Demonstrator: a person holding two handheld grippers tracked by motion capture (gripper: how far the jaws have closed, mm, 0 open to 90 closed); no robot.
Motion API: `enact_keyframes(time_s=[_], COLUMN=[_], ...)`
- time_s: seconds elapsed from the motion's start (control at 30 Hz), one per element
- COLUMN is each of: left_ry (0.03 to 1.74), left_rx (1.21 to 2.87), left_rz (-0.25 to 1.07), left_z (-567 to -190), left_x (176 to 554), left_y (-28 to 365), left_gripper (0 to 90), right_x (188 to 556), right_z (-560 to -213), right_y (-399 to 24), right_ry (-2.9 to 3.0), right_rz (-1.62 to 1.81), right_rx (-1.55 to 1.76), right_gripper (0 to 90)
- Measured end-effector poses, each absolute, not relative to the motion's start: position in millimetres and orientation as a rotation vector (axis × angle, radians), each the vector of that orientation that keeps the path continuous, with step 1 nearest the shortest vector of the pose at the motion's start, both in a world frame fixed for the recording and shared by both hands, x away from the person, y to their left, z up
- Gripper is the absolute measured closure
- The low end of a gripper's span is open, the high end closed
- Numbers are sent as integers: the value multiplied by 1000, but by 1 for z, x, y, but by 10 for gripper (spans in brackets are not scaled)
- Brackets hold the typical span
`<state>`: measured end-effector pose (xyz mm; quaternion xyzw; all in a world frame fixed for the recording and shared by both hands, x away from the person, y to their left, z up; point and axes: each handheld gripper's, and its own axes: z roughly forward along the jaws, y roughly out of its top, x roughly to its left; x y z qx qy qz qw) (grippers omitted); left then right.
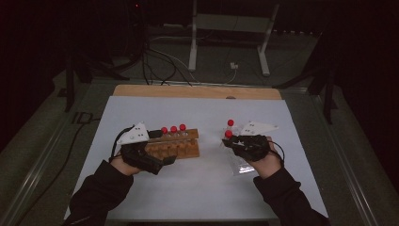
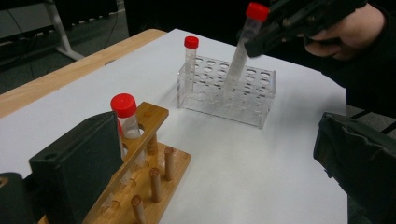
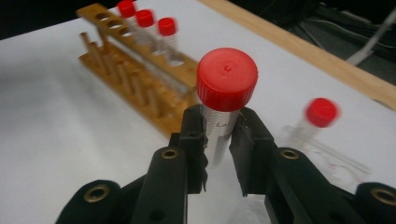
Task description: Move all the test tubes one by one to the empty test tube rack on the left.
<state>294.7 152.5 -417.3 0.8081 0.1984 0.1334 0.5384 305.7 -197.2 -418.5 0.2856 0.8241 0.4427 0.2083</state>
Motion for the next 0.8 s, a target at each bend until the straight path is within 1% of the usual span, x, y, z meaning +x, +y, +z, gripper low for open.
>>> enact_keyframes(time_s=[0.5, 0.53, 0.67, 0.77, 0.8], left_ry=[381, 376, 349, 325, 325], left_rx=[1949, 1949, 1953, 1956, 1958], left_rz=[280, 277, 257, 256, 256], left_z=[-417, -417, -417, -417, -417], left_x=[285, 285, 284, 283, 283], left_y=[126, 124, 116, 110, 108], left_gripper=[29, 50, 76, 159, 163], right_x=[288, 287, 284, 282, 281], right_z=[-441, -441, -443, -444, -445], right_y=[-160, -158, -154, -151, -150], right_ry=[2436, 2441, 2462, 2471, 2475], right_rz=[1239, 1236, 1241, 1241, 1243], right_rx=[684, 681, 668, 656, 649], right_gripper=[752, 752, 752, 752, 753])
